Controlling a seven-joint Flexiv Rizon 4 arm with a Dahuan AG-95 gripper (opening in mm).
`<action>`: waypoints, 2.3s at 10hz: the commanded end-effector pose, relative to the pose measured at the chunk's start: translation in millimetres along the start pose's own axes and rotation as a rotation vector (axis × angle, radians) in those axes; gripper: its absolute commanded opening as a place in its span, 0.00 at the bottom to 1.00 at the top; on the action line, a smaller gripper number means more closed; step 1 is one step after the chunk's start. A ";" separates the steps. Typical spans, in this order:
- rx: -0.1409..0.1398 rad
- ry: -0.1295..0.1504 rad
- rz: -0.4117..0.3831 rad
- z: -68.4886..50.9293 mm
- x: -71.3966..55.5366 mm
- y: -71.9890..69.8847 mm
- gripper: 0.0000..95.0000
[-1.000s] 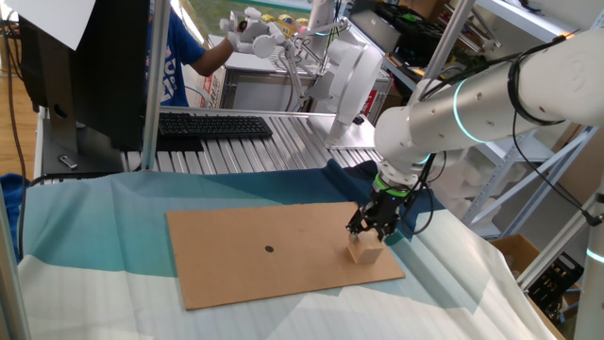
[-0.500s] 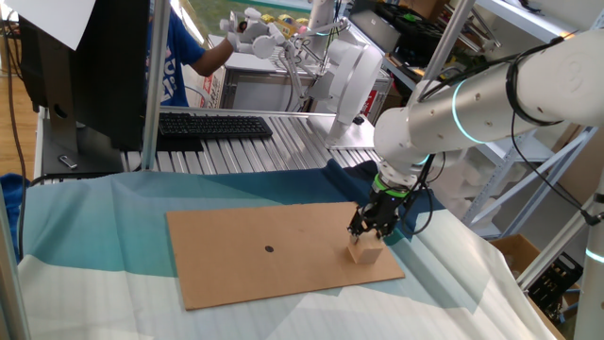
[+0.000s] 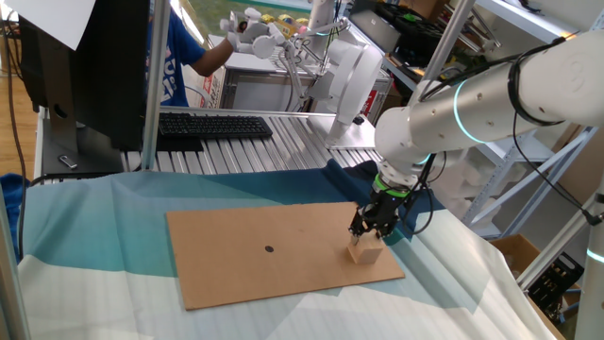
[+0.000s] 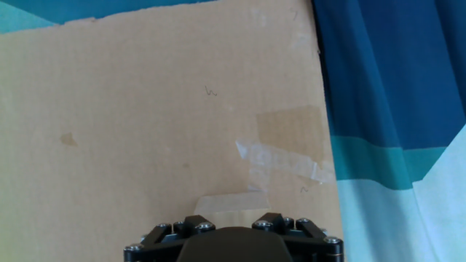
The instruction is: Grab the block and place it at the designated location
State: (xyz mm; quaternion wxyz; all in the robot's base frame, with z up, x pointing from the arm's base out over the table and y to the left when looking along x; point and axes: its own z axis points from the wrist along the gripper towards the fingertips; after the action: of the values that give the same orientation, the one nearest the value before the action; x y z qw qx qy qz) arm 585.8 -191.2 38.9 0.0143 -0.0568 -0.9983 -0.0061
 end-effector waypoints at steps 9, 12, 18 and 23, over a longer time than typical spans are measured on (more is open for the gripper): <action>0.027 0.034 0.067 -50.3 14.3 -0.1 0.00; 0.030 0.061 0.089 -53.9 15.7 -0.3 0.00; 0.028 0.069 0.151 -54.1 15.5 -0.4 0.00; 0.041 0.078 0.191 -54.1 15.5 -0.4 0.00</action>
State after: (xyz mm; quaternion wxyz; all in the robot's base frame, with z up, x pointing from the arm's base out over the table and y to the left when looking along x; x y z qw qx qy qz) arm 573.4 -190.6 93.3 0.0566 -0.1528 -0.9866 0.0127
